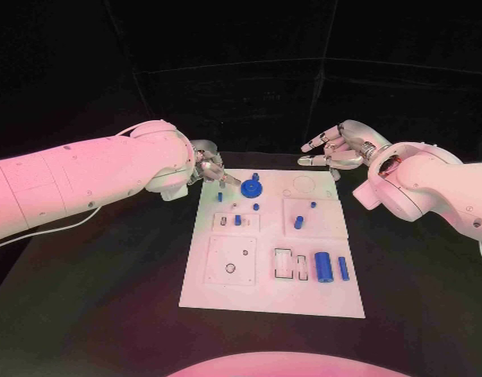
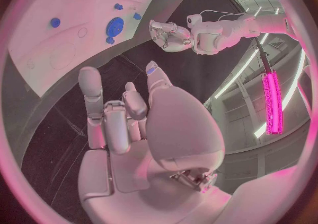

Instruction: Assemble the parts on the task board

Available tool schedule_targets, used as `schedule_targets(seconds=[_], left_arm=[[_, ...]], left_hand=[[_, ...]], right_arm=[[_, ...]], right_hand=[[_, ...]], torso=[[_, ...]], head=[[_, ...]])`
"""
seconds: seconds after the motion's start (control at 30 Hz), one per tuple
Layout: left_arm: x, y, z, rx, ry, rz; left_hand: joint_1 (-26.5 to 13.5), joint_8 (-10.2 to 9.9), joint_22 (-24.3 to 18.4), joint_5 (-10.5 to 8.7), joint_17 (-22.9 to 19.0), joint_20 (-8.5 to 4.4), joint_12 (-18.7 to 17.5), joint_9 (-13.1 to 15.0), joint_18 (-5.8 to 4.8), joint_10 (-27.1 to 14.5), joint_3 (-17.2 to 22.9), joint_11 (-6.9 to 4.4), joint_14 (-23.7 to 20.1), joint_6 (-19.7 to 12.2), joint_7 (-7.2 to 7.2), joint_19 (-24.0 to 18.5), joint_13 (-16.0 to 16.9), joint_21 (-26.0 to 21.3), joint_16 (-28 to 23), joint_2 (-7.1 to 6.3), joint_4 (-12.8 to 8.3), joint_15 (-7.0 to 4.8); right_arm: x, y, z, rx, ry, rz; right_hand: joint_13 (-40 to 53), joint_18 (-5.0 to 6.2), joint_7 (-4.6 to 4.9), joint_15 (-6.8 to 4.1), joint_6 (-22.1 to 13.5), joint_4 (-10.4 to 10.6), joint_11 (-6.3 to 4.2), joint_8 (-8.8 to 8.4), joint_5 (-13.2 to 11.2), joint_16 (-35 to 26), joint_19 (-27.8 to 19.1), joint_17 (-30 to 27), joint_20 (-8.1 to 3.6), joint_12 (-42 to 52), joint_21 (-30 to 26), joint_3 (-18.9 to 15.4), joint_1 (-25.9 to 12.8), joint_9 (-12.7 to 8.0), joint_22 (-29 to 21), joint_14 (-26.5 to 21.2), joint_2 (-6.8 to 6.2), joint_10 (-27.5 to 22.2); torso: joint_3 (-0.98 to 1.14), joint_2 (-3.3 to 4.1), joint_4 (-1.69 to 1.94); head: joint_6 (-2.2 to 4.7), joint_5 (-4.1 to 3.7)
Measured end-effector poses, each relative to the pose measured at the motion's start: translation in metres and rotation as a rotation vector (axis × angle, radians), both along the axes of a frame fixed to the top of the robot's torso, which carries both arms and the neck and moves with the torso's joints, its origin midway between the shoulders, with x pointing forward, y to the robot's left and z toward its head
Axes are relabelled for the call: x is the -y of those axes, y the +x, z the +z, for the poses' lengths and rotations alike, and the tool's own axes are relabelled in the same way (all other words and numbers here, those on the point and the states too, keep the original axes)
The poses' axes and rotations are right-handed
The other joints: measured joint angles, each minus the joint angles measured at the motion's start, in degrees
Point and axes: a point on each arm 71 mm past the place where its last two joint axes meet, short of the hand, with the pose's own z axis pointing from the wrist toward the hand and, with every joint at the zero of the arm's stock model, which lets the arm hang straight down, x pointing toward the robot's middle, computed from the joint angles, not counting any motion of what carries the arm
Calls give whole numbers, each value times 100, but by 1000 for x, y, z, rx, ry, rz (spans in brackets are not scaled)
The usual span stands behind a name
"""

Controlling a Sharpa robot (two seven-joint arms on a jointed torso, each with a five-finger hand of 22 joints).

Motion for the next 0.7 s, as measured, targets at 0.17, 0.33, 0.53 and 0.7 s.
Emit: schedule_targets(seconds=[0.17, 0.33, 0.53, 0.7], left_arm=[[-9, 16, 6, -12, 48, 12], [-12, 27, 4, -40, 93, 13], [-15, 35, -6, -71, 136, 22], [-11, 38, -13, -89, 155, 19]], left_hand=[[40, -28, 0, 0, 0, 20, 1, -34, 0, 6, -37, 6, -19, 0, 0, 20, 4, 0, 0, 40, 9, 19], [38, -27, 0, 0, 0, 39, 1, -63, 0, -15, -127, 26, -21, 3, -3, 1, -8, 0, 0, 55, 99, 20], [19, -27, 0, 0, 0, 39, 22, -82, 1, -15, -237, 26, -20, 55, -10, 1, -8, 0, 0, 74, 178, 20], [19, -27, 0, 0, 0, 39, 27, -94, 0, -15, -292, 26, -21, 55, -10, 1, -22, 0, 0, 74, 200, 20]], right_arm=[[0, 1, 0, 0, -1, -3], [-1, 2, 0, 0, -1, -2], [-2, 2, -1, -1, 0, 0], [-2, 2, -1, -1, 0, 2]], right_hand=[[0, 0, 0, 0, 0, 0, 0, 0, -1, 0, 0, 0, 0, 0, 0, 0, 0, 0, 0, 0, 0, 0], [-8, 0, 0, 0, 0, 0, 0, 0, -1, 0, 0, 0, 0, 0, -29, 0, 0, 0, 0, 0, 0, 0], [-7, 0, 0, 0, 0, 0, 0, 0, -1, 0, 0, 0, 0, 0, -29, 0, 0, 0, -6, 0, 0, 1], [-7, 0, 0, 0, 0, 0, 0, 0, -1, 0, 0, -1, 0, 0, -29, 0, 1, 1, -5, 0, 0, 1]], torso=[[1, 6, 5], [-1, 18, -7], [-14, 47, -42], [-18, 58, -56]], head=[[27, 18], [38, 54], [64, 97], [74, 112]])
